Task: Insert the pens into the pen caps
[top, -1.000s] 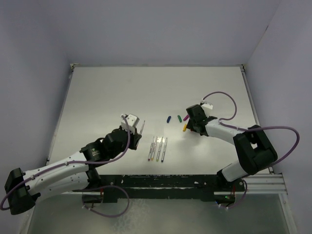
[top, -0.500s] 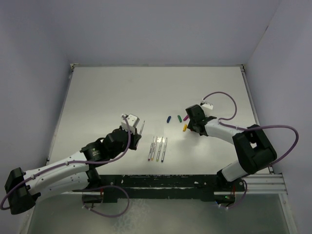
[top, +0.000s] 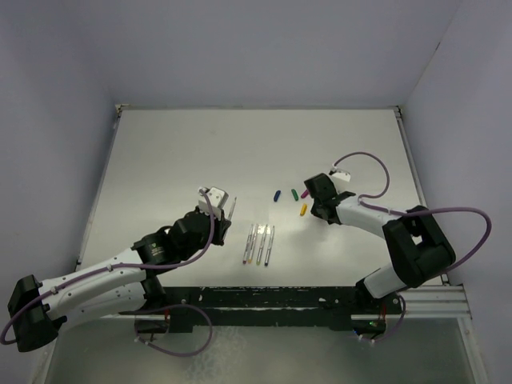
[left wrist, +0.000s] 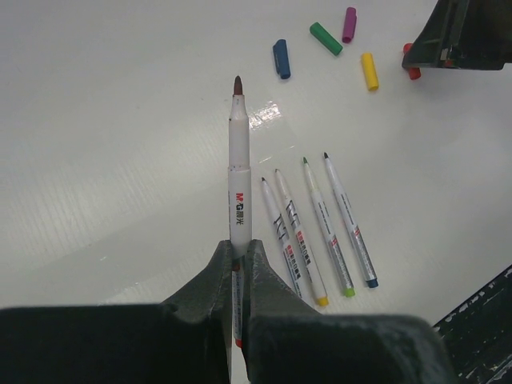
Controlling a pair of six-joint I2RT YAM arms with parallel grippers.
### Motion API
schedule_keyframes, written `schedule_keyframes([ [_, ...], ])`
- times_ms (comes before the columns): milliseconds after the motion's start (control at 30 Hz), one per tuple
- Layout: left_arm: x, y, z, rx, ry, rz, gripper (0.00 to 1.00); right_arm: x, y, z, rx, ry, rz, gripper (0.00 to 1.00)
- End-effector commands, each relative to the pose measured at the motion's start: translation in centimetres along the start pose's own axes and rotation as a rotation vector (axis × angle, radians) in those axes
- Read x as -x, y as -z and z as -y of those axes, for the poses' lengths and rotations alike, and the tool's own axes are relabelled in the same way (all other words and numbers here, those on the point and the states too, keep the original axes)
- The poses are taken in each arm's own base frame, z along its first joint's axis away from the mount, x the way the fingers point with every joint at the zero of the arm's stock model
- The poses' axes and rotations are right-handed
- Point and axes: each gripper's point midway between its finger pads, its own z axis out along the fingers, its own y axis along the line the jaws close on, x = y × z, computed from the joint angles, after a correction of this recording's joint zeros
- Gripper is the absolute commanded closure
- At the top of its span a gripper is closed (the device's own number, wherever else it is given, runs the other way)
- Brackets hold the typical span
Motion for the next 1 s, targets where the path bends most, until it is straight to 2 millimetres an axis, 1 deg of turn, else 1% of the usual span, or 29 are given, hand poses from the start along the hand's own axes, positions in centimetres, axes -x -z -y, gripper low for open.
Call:
schedule_keyframes([
  [0,1.0,0.1,0.1,0.004,0.000,0.032,1.00,-2.5,-0.6,1.9,-0.074,0.035,-0.065,0.79],
  [67,0.9,0.1,0.0,0.005,0.000,0.029,1.00,-2.5,-0.7,1.9,-0.084,0.044,-0.069,0.77],
  [233,0.8,0.2,-0.1,0.007,0.004,0.028,1.00,-2.6,-0.7,2.1,-0.101,0.044,-0.080,0.63],
  [333,0.8,0.2,-0.1,0.009,0.004,0.029,1.00,-2.6,-0.6,2.0,-0.101,0.042,-0.082,0.61],
  [467,0.7,0.2,-0.1,0.008,0.004,0.027,1.00,-2.7,-0.7,1.9,-0.099,0.035,-0.087,0.61],
  [533,0.8,0.2,-0.1,0.007,0.004,0.028,1.00,-2.9,-0.6,1.7,-0.091,0.031,-0.096,0.64],
  [600,0.8,0.3,0.0,0.003,0.004,0.029,1.00,-3.0,-0.6,1.8,-0.092,0.037,-0.102,0.74],
  [667,0.9,0.3,0.0,0.001,0.005,0.030,1.00,-3.0,-0.5,2.0,-0.099,0.046,-0.104,1.00],
  [833,1.2,0.1,0.0,0.006,-0.003,0.041,1.00,-2.7,0.0,1.5,-0.053,0.073,-0.104,1.00],
  [900,1.2,0.0,0.1,0.007,-0.013,0.037,1.00,-1.9,0.4,0.8,-0.011,0.076,-0.083,1.00],
  [967,1.4,-0.1,0.2,0.005,-0.015,0.037,1.00,-1.1,1.0,-0.3,0.056,0.079,-0.058,1.00],
])
